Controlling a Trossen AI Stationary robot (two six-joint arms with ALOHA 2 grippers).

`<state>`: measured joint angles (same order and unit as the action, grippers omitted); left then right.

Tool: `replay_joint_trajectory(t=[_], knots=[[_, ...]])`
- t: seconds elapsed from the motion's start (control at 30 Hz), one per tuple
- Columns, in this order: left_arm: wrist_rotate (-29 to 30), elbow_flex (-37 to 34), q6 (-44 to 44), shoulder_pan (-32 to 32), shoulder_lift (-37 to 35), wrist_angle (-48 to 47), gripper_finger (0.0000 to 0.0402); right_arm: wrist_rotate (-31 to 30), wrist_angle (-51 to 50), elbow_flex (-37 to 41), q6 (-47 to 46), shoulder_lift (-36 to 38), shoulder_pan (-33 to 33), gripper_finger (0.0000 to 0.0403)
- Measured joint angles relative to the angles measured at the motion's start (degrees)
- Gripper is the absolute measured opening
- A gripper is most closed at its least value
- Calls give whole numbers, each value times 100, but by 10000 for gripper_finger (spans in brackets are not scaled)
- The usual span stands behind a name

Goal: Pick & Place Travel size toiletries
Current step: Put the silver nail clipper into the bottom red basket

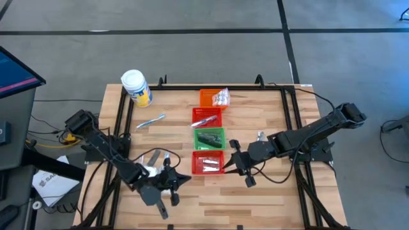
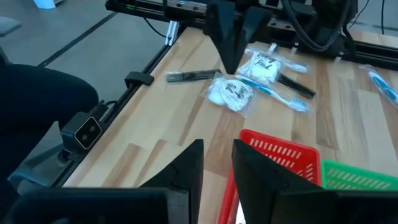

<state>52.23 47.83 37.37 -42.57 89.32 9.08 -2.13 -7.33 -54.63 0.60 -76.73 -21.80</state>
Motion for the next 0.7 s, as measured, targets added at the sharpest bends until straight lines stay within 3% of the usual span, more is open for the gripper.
replay_joint_trajectory(t=[0.5, 0.7], knots=[[-3, -2, 33, 29, 2, 38, 0, 59, 55, 0, -2, -3, 7, 77], [-296, -2, 63, 29, 2, 40, 0, 59, 60, 2, -16, -4, 7, 77]])
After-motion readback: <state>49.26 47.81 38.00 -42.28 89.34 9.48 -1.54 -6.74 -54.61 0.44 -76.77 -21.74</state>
